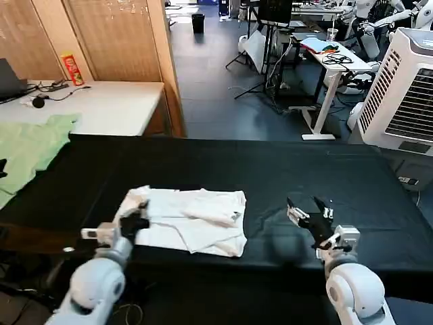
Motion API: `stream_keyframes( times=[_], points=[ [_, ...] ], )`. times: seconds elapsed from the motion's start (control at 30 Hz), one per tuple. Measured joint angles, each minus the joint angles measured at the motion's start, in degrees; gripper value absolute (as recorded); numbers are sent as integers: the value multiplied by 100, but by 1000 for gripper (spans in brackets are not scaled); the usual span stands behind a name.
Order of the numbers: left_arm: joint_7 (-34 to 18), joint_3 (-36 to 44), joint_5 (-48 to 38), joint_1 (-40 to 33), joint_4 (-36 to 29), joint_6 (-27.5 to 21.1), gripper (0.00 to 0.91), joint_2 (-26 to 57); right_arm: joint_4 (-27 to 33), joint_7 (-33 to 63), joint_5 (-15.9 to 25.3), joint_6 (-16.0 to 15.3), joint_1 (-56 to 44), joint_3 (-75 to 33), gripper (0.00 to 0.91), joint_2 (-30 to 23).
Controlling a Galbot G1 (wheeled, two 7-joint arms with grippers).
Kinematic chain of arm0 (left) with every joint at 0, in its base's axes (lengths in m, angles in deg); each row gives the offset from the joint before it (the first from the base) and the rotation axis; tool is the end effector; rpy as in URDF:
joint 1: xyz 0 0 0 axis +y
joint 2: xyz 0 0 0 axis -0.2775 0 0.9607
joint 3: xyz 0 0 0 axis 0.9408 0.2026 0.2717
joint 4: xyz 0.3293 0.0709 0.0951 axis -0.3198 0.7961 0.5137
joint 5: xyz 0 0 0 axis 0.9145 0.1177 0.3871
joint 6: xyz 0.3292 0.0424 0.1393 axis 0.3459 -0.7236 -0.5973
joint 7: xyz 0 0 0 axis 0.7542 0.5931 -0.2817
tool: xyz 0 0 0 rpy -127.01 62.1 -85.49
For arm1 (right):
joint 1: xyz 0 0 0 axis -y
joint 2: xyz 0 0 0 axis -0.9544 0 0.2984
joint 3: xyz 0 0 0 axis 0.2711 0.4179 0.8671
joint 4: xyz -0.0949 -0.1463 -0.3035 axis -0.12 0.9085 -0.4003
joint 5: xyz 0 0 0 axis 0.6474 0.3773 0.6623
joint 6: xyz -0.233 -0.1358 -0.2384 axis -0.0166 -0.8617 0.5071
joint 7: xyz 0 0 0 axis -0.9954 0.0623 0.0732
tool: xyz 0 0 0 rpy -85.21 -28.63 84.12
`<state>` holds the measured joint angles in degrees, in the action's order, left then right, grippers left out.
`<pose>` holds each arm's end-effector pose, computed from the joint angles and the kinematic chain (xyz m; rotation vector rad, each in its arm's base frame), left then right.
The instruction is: Fold and organize the clothes.
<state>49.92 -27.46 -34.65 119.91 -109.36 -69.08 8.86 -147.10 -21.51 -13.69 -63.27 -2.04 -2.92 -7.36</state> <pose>0.2618 0.0218 -0.2568 -0.2052 -2.7758 0.1195 0.2383 -0.0633 -0.2384 -0.0087 -2.8492 -0.0881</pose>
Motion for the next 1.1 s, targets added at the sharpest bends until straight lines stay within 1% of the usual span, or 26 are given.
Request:
stream_keyframes(
  times=[0.23,0.37,0.73,0.9,0.93,0.97,1.1],
  points=[
    [-82,837,-401,-297,12,-33,0,-619,49,-13,146,12,-80,-52,878,-119],
    [-86,1156,-442,-415,0,-37,0,-812,94,-28,238,23,-73,6,878,-210],
    [-87,1536,-301,-373,51,-68,0,-977,173,-51,355,42,-32,77,878,-265],
    [-88,1623,-149,-456,208,4,0,-1130,174,-84,374,61,-40,105,878,-258],
    [-80,1643,-120,-481,250,51,741,-1174,175,-90,383,66,-37,109,878,-256],
    [-55,1651,-72,-500,302,92,878,-1216,175,-102,387,71,-30,116,878,-252],
    [42,1741,109,-479,480,226,878,-1379,175,-139,387,82,15,169,878,-224]
  ],
)
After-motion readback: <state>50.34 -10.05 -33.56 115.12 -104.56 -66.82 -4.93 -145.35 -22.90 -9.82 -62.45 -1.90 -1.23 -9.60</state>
